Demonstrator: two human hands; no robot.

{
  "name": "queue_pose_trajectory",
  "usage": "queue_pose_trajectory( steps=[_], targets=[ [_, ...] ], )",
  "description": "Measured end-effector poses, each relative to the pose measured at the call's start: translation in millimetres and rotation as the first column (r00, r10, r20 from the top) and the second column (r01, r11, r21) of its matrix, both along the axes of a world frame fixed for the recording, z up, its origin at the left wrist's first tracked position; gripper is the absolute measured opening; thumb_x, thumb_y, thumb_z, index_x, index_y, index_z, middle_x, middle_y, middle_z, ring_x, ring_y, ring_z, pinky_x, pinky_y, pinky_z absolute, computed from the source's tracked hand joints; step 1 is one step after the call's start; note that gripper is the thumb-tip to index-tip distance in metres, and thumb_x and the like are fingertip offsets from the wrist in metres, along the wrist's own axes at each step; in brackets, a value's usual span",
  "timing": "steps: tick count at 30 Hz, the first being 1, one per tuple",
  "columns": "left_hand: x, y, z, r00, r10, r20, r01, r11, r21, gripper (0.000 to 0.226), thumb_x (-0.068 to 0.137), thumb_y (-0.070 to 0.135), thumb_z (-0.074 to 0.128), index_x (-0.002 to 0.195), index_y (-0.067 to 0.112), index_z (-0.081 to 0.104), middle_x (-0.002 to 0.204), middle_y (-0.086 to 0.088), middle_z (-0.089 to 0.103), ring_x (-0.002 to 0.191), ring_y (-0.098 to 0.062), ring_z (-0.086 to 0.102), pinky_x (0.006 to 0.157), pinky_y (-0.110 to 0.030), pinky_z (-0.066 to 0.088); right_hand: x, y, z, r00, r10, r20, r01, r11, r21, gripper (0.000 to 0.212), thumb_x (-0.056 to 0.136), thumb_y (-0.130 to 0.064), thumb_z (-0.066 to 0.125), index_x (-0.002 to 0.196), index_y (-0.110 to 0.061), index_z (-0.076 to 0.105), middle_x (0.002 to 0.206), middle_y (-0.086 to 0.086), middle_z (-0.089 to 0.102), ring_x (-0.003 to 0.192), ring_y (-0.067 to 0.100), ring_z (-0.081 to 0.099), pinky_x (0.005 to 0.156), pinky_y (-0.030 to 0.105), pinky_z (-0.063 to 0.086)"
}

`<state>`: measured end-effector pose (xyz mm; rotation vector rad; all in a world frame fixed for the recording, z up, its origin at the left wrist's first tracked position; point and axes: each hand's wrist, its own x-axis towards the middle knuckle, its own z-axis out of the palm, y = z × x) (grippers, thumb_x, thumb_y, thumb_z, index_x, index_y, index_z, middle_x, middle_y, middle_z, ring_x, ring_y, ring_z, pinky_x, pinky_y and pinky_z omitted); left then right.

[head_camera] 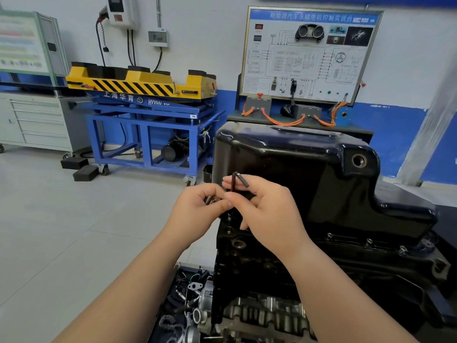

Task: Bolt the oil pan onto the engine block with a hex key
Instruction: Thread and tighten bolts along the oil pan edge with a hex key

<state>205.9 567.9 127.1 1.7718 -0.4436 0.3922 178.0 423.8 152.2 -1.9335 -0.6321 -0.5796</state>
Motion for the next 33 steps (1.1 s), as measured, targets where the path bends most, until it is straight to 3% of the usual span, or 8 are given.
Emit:
queue_pose_trajectory(
  steps=[4, 8, 13, 16, 19, 24, 29, 33],
  targets=[
    [-1.2, 3.1, 1.3, 0.995, -0.095, -0.031, 0.094, 0.995, -0.031, 0.015, 0.082, 0.010, 0.067, 0.073, 0.021, 0.073, 0.049, 0.017, 0.055, 0.040, 0.006, 0.044, 0.044, -0.002, 0.032, -2.7, 0.3, -0.5, 0.998, 0.053, -0.045, -0.052, 0.998, 0.035, 0.035, 0.090, -0.012, 0.060, 0.089, -0.047, 0.064, 0.091, -0.023, 0.069, 0.043, 0.005, 0.058, 0.051, 0.024, 0.054],
    [-0.5, 0.6, -4.0, 0.997, -0.049, -0.057, 0.047, 0.998, -0.039, 0.021, 0.077, 0.017, 0.073, 0.066, 0.034, 0.071, 0.046, 0.016, 0.047, 0.041, 0.002, 0.039, 0.043, -0.005, 0.030, 0.5, 2.8, -3.8, 0.999, -0.025, -0.039, 0.030, 0.992, 0.120, 0.021, 0.082, -0.015, 0.070, 0.077, -0.035, 0.068, 0.076, -0.017, 0.071, 0.059, 0.001, 0.064, 0.050, 0.015, 0.048],
    [1.9, -0.5, -6.5, 0.999, -0.005, -0.034, 0.004, 1.000, -0.010, 0.017, 0.074, 0.013, 0.073, 0.061, 0.022, 0.065, 0.055, 0.009, 0.053, 0.052, -0.004, 0.044, 0.053, -0.015, 0.037, 3.9, 6.2, -7.8, 0.982, -0.171, 0.074, 0.170, 0.985, 0.017, 0.016, 0.078, -0.025, 0.074, 0.068, -0.018, 0.063, 0.069, -0.010, 0.064, 0.065, 0.007, 0.061, 0.060, 0.031, 0.053],
    [1.5, 0.8, -2.0, 0.999, -0.041, -0.025, 0.042, 0.999, 0.028, 0.020, 0.077, 0.012, 0.072, 0.063, 0.026, 0.069, 0.055, 0.013, 0.056, 0.052, 0.000, 0.046, 0.053, -0.011, 0.038, 0.6, 3.9, -4.7, 0.997, -0.071, 0.032, 0.072, 0.997, -0.037, 0.013, 0.085, -0.024, 0.064, 0.076, -0.032, 0.060, 0.079, -0.014, 0.065, 0.057, 0.008, 0.059, 0.057, 0.032, 0.054],
    [1.9, 1.9, 1.7, 0.995, -0.093, -0.036, 0.094, 0.995, 0.038, 0.013, 0.079, 0.010, 0.070, 0.072, 0.021, 0.072, 0.056, 0.016, 0.061, 0.052, 0.004, 0.051, 0.056, -0.009, 0.040, -2.0, -0.5, -0.5, 0.999, 0.022, -0.029, -0.025, 0.995, -0.099, 0.035, 0.090, -0.015, 0.055, 0.086, -0.049, 0.061, 0.085, -0.017, 0.068, 0.047, 0.006, 0.060, 0.057, 0.026, 0.055],
    [1.4, 0.8, -3.8, 0.997, -0.074, -0.037, 0.073, 0.997, -0.008, 0.012, 0.075, 0.021, 0.074, 0.066, 0.028, 0.069, 0.047, 0.014, 0.043, 0.042, -0.001, 0.036, 0.046, -0.009, 0.031, 1.2, -1.6, -1.9, 0.995, -0.103, 0.008, 0.103, 0.994, -0.046, 0.009, 0.085, -0.016, 0.067, 0.080, -0.022, 0.071, 0.068, -0.013, 0.068, 0.051, 0.000, 0.059, 0.051, 0.014, 0.044],
    [4.1, -1.8, -3.6, 0.995, -0.091, -0.040, 0.092, 0.995, 0.036, 0.029, 0.075, 0.014, 0.072, 0.053, 0.025, 0.055, 0.049, 0.014, 0.040, 0.047, -0.001, 0.034, 0.047, -0.011, 0.030, 1.7, 3.0, -4.7, 0.973, -0.217, 0.075, 0.223, 0.972, -0.071, 0.018, 0.075, -0.027, 0.076, 0.065, -0.018, 0.064, 0.062, -0.011, 0.064, 0.064, 0.006, 0.061, 0.059, 0.027, 0.050],
    [4.3, 0.9, 0.3, 0.994, -0.098, -0.037, 0.099, 0.994, 0.035, 0.031, 0.078, 0.007, 0.070, 0.055, 0.026, 0.061, 0.047, 0.016, 0.050, 0.042, 0.003, 0.042, 0.045, -0.005, 0.032, 0.4, -1.2, -3.1, 0.994, -0.102, 0.027, 0.104, 0.992, -0.076, 0.008, 0.083, -0.022, 0.070, 0.092, -0.022, 0.072, 0.077, -0.017, 0.067, 0.058, -0.004, 0.059, 0.059, 0.017, 0.051]
  ],
)
